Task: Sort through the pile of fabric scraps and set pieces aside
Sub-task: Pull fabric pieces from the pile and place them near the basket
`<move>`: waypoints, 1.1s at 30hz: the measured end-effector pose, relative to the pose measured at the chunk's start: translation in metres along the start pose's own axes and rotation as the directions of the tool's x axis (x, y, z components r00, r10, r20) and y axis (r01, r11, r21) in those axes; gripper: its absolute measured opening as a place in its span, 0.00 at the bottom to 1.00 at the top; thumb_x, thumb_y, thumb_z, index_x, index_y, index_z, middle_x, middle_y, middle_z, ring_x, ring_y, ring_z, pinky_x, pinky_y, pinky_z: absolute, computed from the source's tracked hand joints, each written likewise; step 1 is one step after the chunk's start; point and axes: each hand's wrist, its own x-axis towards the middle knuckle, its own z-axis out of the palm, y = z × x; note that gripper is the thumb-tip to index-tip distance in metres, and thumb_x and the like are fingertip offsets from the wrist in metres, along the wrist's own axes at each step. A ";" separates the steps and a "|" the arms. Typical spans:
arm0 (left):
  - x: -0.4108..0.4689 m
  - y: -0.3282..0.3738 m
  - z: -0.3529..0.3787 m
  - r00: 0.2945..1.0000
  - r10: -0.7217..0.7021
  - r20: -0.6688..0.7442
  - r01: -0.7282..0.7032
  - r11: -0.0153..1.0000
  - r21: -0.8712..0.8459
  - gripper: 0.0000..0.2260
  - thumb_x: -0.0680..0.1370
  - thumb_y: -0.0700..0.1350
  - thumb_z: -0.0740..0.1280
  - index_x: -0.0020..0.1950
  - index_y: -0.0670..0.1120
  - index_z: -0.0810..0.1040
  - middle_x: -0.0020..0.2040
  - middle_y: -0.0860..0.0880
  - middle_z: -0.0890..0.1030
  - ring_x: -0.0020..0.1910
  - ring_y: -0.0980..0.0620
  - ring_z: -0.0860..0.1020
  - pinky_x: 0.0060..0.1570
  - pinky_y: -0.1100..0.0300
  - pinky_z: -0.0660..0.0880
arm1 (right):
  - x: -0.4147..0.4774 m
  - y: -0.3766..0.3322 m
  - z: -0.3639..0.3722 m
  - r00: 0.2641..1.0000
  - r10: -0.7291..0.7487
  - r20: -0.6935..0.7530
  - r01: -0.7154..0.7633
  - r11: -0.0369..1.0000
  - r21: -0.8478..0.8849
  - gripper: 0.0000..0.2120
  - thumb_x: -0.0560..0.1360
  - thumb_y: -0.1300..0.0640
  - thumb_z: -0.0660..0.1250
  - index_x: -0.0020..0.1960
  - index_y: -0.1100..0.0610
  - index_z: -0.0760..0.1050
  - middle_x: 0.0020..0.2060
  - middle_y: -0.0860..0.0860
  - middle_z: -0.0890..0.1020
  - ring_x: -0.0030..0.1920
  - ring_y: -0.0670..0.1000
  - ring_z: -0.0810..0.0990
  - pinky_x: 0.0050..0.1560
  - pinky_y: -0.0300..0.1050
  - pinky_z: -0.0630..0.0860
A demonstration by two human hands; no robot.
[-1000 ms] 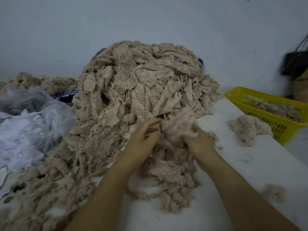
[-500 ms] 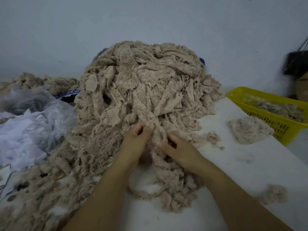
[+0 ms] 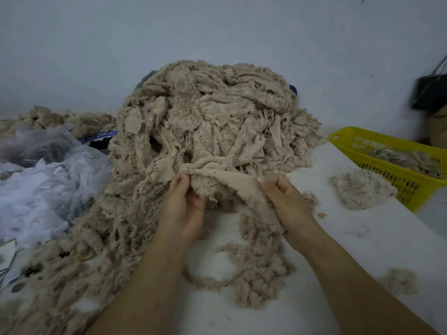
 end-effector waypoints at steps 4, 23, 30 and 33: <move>0.001 0.004 0.000 0.998 -0.059 0.007 0.059 0.993 -0.101 0.12 0.85 0.41 0.56 0.65 0.43 0.74 0.59 0.41 0.83 0.58 0.47 0.82 0.55 0.49 0.81 | 0.000 -0.001 0.000 0.995 0.093 0.026 -0.090 0.992 -0.091 0.16 0.63 0.28 0.62 0.38 0.36 0.82 0.46 0.34 0.84 0.45 0.33 0.81 0.45 0.36 0.77; -0.032 -0.019 0.017 0.955 -0.218 0.203 0.020 0.728 0.686 0.20 0.80 0.29 0.57 0.61 0.49 0.80 0.49 0.49 0.86 0.46 0.50 0.85 0.39 0.61 0.81 | 0.011 0.014 0.000 0.970 0.202 -0.133 -0.175 0.966 0.191 0.15 0.81 0.49 0.64 0.61 0.57 0.79 0.51 0.52 0.86 0.51 0.51 0.85 0.48 0.48 0.82; -0.022 -0.012 0.012 0.990 -0.060 0.127 -0.058 0.654 0.754 0.08 0.83 0.48 0.63 0.56 0.52 0.82 0.47 0.49 0.84 0.40 0.54 0.80 0.34 0.65 0.72 | 0.011 0.006 -0.005 0.958 0.208 -0.196 -0.182 0.973 0.145 0.17 0.81 0.48 0.64 0.52 0.62 0.79 0.47 0.57 0.85 0.49 0.55 0.85 0.52 0.50 0.81; -0.031 -0.020 0.010 0.937 -0.155 0.312 -0.212 0.457 0.864 0.12 0.72 0.66 0.68 0.53 0.66 0.79 0.49 0.65 0.83 0.46 0.65 0.82 0.39 0.72 0.75 | 0.003 0.008 0.006 0.987 0.112 -0.113 -0.124 0.987 -0.101 0.20 0.80 0.46 0.65 0.37 0.57 0.82 0.35 0.58 0.84 0.37 0.52 0.84 0.36 0.44 0.80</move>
